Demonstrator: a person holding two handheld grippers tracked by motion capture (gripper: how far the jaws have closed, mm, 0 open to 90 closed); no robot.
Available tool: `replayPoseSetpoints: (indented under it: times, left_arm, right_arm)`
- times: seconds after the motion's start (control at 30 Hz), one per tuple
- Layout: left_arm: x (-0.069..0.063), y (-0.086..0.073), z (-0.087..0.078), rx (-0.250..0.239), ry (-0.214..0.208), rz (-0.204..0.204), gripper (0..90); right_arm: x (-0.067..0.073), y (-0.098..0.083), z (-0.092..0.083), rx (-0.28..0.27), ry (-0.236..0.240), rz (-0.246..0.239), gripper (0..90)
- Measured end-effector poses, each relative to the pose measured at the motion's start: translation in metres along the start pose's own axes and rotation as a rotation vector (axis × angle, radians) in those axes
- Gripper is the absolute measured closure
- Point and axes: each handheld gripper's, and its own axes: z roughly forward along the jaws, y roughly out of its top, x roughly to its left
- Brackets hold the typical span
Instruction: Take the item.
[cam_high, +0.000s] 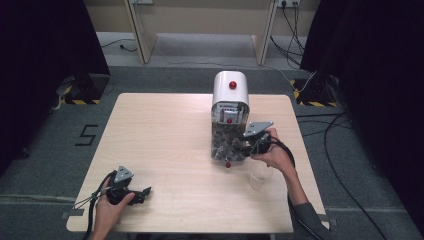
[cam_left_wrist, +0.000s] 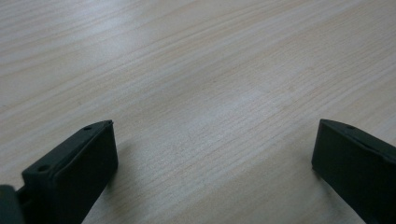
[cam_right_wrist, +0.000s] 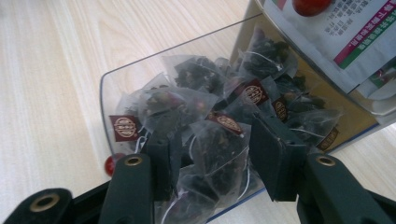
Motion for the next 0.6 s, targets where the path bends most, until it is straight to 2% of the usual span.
replayPoseSetpoints:
  times: [0.07, 0.23, 0.4, 0.53, 0.57, 0.6]
  left_arm:
    - [0.000, 0.000, 0.000, 0.000, 0.000, -0.002, 0.0]
    - [0.000, 0.000, 0.000, 0.000, 0.000, 0.000, 0.0]
    - [0.000, 0.000, 0.000, 0.000, 0.000, 0.001, 0.0]
    - [0.000, 0.000, 0.000, 0.000, 0.000, 0.001, 0.0]
    - [0.000, 0.000, 0.000, 0.000, 0.000, 0.001, 0.0]
    - [0.000, 0.000, 0.000, 0.000, 0.000, 0.001, 0.0]
  right_arm:
    - [-0.002, 0.002, 0.003, 0.015, -0.004, -0.011, 53.7]
    - [-0.007, 0.004, 0.011, 0.059, 0.005, 0.007, 52.4]
    - [-0.007, 0.003, 0.015, 0.096, 0.031, 0.003, 66.2]
    - [-0.008, 0.001, 0.015, 0.104, 0.032, 0.020, 72.7]
    - [-0.009, 0.000, 0.014, 0.096, 0.038, 0.025, 78.3]
    - [-0.009, -0.001, 0.013, 0.093, 0.040, 0.028, 80.1]
